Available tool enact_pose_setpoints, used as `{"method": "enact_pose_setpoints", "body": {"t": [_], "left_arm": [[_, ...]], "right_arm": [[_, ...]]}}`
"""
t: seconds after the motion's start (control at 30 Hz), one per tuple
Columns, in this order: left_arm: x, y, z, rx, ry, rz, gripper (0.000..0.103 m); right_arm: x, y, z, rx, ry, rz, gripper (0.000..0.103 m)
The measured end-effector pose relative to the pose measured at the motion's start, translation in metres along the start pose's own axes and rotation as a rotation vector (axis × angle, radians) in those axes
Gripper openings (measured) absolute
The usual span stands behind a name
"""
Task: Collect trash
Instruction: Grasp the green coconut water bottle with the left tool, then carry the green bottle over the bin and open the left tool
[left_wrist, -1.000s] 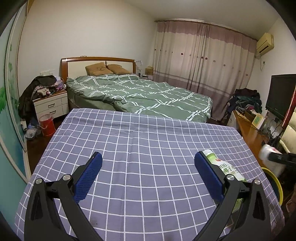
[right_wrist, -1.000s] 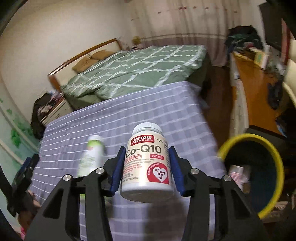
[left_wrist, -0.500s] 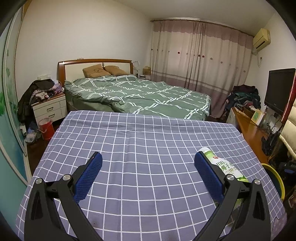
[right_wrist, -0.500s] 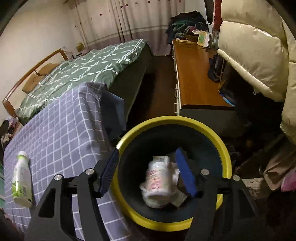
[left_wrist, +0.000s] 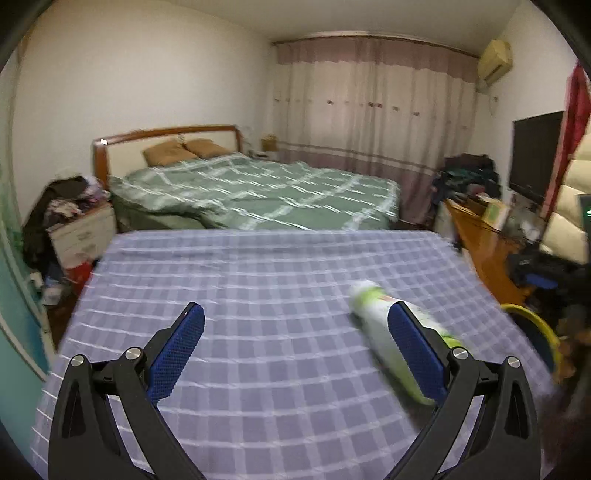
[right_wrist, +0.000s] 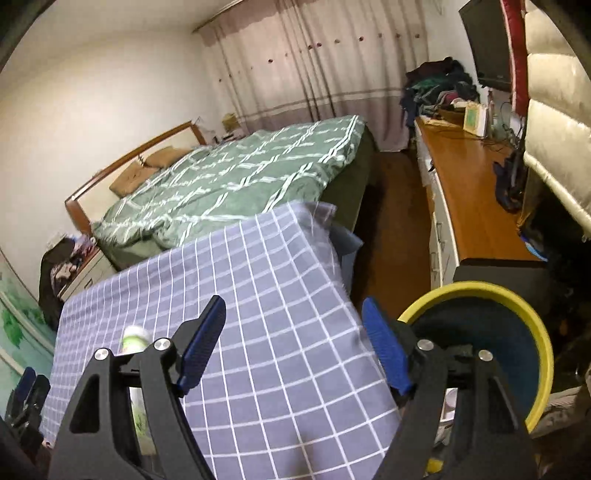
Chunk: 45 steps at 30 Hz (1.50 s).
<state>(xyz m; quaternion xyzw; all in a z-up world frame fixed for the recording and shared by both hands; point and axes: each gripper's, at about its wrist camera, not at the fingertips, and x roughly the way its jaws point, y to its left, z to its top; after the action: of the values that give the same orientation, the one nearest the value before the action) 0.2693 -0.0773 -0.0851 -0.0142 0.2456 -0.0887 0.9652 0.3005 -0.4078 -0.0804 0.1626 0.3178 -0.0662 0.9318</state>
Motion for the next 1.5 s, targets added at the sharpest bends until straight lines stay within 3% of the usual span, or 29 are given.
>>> {"method": "enact_pose_setpoints", "body": {"t": [0.17, 0.33, 0.67, 0.77, 0.97, 1.33, 1.5], "left_arm": [[0.002, -0.063, -0.01, 0.059, 0.103, -0.069, 0.098], [0.032, -0.098, -0.027, 0.087, 0.216, -0.032, 0.098], [0.064, -0.111, -0.031, 0.029, 0.315, 0.053, 0.071], [0.07, -0.109, -0.029, 0.017, 0.323, 0.044, 0.057], [0.06, -0.098, -0.025, 0.047, 0.291, 0.054, 0.054], [0.021, -0.069, 0.032, 0.106, 0.171, 0.051, 0.052], [0.021, -0.064, 0.052, 0.106, 0.159, 0.034, 0.052]], "right_arm": [[-0.006, -0.01, 0.002, 0.039, -0.011, 0.028, 0.073], [-0.006, -0.02, -0.001, 0.071, 0.002, 0.06, 0.076], [-0.007, -0.013, -0.002, 0.061, 0.021, 0.12, 0.076], [-0.007, -0.01, -0.002, 0.052, 0.029, 0.129, 0.076], [-0.008, -0.004, -0.004, 0.034, 0.031, 0.139, 0.076], [-0.005, -0.005, -0.005, 0.031, 0.039, 0.128, 0.076], [-0.003, -0.005, -0.005, 0.03, 0.042, 0.127, 0.076]]}}
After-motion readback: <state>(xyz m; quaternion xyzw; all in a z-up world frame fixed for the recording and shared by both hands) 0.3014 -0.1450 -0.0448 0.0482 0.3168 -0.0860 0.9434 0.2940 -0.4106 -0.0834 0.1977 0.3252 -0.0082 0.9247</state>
